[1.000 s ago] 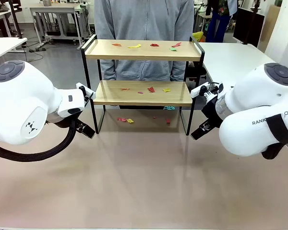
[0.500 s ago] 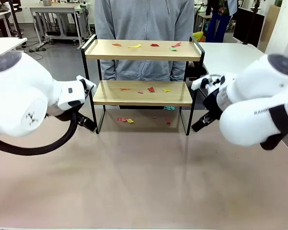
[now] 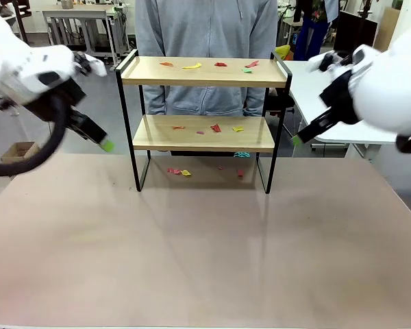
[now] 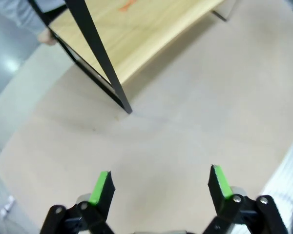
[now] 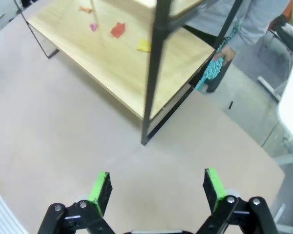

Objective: Clean the shelf.
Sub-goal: Pick up the Duster handed by the human.

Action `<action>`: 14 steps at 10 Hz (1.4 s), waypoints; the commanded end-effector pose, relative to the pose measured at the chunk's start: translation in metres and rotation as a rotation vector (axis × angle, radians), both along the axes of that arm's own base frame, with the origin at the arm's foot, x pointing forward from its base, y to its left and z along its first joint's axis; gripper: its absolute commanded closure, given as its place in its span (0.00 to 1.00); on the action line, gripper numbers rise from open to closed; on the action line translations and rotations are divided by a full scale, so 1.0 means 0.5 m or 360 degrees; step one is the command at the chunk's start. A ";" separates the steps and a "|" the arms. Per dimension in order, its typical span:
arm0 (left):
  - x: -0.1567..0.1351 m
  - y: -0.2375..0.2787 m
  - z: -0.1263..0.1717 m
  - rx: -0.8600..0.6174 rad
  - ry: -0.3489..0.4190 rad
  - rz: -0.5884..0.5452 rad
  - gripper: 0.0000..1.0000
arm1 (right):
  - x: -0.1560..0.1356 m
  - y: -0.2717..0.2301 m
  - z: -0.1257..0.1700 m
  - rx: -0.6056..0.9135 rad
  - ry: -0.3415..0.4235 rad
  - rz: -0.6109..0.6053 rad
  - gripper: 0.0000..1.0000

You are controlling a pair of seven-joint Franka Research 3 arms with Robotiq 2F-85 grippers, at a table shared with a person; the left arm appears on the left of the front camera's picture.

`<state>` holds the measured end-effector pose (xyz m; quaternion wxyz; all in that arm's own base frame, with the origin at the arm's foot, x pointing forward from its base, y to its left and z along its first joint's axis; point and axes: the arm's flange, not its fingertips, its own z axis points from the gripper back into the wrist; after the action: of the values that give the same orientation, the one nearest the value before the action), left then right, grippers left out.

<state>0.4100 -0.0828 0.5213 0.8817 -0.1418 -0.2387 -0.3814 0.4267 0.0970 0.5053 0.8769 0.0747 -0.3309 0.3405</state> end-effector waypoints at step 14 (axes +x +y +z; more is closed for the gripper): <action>0.113 0.301 -0.113 -0.0506 -0.0294 -0.0687 0.00 | 0.081 -0.351 -0.059 0.0485 -0.0224 0.0693 0.00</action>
<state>0.4721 0.0698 0.4660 0.7188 -0.2865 -0.3439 -0.5319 0.4710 -0.0799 0.4800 0.7426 0.2438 -0.4031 0.4761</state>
